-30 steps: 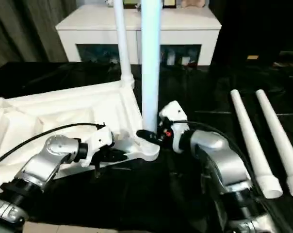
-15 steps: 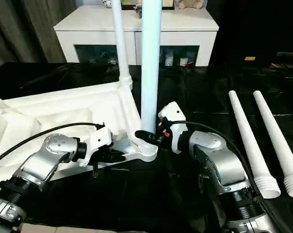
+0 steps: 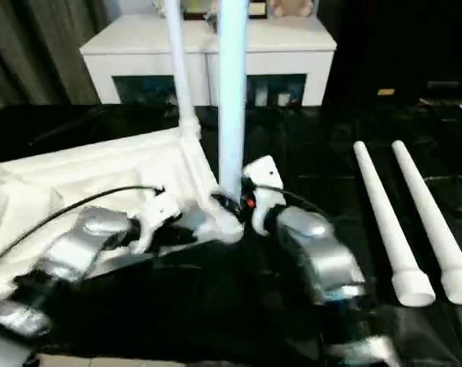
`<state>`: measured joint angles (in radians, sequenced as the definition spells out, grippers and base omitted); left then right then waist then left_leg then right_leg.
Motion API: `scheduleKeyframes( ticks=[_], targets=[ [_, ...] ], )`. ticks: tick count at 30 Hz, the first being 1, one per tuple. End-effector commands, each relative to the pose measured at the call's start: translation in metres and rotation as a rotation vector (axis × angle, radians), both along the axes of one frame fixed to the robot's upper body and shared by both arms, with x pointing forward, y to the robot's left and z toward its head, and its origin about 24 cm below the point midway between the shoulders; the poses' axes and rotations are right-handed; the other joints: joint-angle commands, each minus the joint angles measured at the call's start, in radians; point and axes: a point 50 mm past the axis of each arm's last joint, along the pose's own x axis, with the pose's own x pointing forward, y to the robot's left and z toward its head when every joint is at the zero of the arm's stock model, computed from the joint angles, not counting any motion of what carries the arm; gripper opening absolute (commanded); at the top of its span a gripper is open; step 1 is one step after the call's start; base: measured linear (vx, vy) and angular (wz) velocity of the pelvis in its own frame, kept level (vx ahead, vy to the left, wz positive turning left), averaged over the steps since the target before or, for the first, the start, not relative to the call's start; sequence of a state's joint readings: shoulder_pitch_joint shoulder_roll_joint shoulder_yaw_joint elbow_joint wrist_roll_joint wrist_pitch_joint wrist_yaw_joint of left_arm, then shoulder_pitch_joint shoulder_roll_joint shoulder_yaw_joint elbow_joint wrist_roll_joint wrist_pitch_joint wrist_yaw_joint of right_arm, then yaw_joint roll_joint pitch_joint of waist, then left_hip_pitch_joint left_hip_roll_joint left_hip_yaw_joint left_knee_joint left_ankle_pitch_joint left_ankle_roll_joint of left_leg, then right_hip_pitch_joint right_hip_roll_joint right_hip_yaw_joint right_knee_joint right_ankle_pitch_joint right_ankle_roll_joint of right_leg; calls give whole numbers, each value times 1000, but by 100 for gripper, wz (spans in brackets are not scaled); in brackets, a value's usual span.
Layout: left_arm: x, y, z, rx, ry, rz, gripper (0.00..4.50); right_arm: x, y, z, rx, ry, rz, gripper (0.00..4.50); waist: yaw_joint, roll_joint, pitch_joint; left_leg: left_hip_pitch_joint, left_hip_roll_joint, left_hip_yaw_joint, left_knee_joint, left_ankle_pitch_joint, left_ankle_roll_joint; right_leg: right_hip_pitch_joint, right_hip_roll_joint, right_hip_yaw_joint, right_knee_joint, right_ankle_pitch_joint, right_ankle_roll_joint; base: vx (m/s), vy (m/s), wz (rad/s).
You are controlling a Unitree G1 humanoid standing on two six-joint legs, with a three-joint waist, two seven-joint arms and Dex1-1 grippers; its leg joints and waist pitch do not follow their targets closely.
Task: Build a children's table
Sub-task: Rotate leg to tighten
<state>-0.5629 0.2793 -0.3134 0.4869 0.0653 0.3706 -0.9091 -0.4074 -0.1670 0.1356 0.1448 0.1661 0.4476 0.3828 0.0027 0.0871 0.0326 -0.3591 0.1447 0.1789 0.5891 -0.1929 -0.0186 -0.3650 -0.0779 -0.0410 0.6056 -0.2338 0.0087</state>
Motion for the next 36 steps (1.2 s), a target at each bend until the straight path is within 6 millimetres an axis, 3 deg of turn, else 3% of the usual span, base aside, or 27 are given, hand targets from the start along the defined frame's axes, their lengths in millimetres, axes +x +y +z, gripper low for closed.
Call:
scheduleKeyframes(
  ticks=[1,3,4,7,8,10,11,13,22,25,27,30,31,33,36],
  targets=[
    [3,3,-9,26,33,97,0,-4,-19,-43,-113,175,-166,182,-11,-4,-19,21,76,-68,-105,-613,-106,-9,-79,41,-110,-537,-112,0,0,0],
    [6,-3,-10,28,35,125,0,-1,-17,-46,-128,178,-218,182,-18,3,-19,19,74,-73,-112,-643,-110,-8,-78,39,-113,-514,-101,0,0,0],
    [7,-6,-10,30,36,140,0,2,-15,-47,-140,178,-245,182,-21,-4,-21,20,73,-73,-112,-645,-110,-9,-77,38,-114,-503,-101,0,0,0],
    [14,-23,-10,44,32,191,0,14,-10,-50,-166,191,-406,182,-28,-4,-21,25,67,-75,-110,-655,-112,-16,-79,38,-116,-491,-114,0,0,0],
    [15,-28,-10,50,24,202,0,17,-9,-50,-157,194,-453,182,-31,-5,-18,33,66,-74,-110,-676,-110,-23,-77,36,-122,-512,-107,0,0,0],
    [18,-36,-8,52,15,225,0,22,-7,-51,-131,210,-529,182,-36,-3,-20,31,68,-76,-114,-689,-108,-16,-78,32,-125,-488,-101,0,0,0],
    [20,-39,-7,54,8,236,0,24,-6,-52,-123,212,-567,182,-38,-3,-21,21,68,-79,-119,-681,-108,-9,-77,30,-122,-450,-104,0,0,0],
    [22,-44,-5,62,-11,247,0,28,-6,-52,-122,213,-619,182,-34,-8,-19,29,67,-74,-119,-699,-107,-18,-74,30,-126,-438,-105,0,0,0],
    [28,-43,-2,84,-41,266,0,41,11,-43,-115,156,-602,182,-31,-12,-20,23,67,-69,-117,-673,-82,-19,-82,33,-129,-436,-112,0,0,0],
    [28,-41,-3,84,-36,264,0,43,13,-42,-67,154,-578,182,-29,-11,-22,22,68,-65,-116,-654,-75,-18,-82,35,-126,-399,-129,0,0,0],
    [28,-41,-3,83,-36,259,0,44,13,-40,-59,146,-576,252,-29,-7,-22,20,69,-64,-117,-634,-71,-14,-80,36,-122,-363,-142,0,0,0],
    [29,-40,-3,82,-37,250,0,48,11,-34,-61,114,-566,258,-26,-9,-25,22,69,-59,-114,-614,-68,-15,-80,38,-121,-324,-162,0,0,0],
    [29,-40,-3,82,-38,248,0,49,11,-33,-62,105,-560,271,-22,-9,-32,25,69,-52,-110,-570,-61,-15,-82,41,-119,-267,-183,0,0,0],
    [29,-39,-2,77,-42,235,0,53,10,-22,-40,66,-531,294,-12,-14,-40,5,72,-41,-106,-416,-8,2,-80,38,-103,-126,-215,0,0,0],
    [29,-38,-2,67,-47,221,0,56,12,-10,28,29,-474,298,-8,-14,-38,7,72,-34,-101,-424,10,-4,-85,38,-112,-230,-216,0,0,0]
  ],
)
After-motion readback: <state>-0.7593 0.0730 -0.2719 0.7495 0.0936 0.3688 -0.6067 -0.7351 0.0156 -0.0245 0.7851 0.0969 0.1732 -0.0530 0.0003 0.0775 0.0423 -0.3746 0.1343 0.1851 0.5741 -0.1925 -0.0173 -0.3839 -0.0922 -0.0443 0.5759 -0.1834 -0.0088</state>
